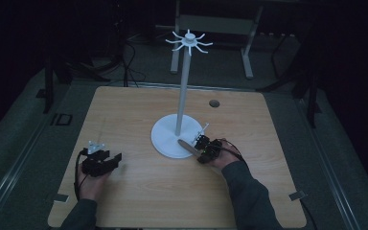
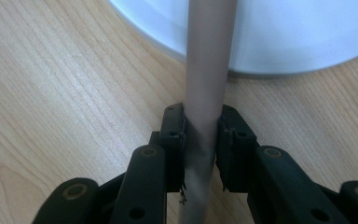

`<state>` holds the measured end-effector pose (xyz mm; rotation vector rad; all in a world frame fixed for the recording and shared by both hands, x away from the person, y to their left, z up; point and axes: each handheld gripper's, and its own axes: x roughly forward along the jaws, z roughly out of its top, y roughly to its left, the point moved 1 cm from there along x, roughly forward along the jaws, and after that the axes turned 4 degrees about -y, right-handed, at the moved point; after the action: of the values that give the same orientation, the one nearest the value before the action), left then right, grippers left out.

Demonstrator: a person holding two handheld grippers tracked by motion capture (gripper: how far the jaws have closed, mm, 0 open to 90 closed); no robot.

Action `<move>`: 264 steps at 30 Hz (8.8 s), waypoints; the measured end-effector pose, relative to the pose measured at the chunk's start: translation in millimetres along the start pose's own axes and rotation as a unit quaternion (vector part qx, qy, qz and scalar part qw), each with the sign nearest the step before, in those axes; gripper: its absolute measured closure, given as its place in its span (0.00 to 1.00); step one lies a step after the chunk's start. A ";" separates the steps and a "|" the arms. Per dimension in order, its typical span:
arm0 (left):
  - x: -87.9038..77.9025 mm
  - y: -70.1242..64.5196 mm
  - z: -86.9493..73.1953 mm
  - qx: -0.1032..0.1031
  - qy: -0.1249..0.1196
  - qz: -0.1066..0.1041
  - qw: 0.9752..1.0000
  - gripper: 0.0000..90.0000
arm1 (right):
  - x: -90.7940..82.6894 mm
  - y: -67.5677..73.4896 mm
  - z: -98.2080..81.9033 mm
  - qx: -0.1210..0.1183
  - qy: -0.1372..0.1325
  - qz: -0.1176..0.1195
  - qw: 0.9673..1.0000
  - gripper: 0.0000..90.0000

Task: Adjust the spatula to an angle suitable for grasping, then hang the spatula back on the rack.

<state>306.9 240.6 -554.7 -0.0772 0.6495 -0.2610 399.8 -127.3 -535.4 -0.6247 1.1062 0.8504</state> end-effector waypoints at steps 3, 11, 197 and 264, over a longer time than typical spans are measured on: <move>0.1 -0.5 0.0 0.002 0.000 0.000 1.000 0.51 | -0.2 0.0 0.0 0.003 0.002 0.000 1.000 0.83; 0.3 -0.7 0.0 0.002 0.001 0.000 1.000 0.51 | -6.2 4.4 -1.3 0.007 -0.018 -0.024 1.000 0.84; 1.3 -0.3 1.2 0.000 -0.002 0.000 1.000 0.51 | -209.0 -4.6 56.4 0.090 -0.452 -0.121 0.879 0.84; 1.1 -0.8 1.1 0.002 -0.002 -0.001 1.000 0.51 | -191.4 -6.2 83.4 0.092 -0.443 -0.135 0.882 0.56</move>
<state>308.2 239.5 -554.3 -0.0756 0.6447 -0.2638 408.5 -116.7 -326.9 -0.1634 0.2437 0.6563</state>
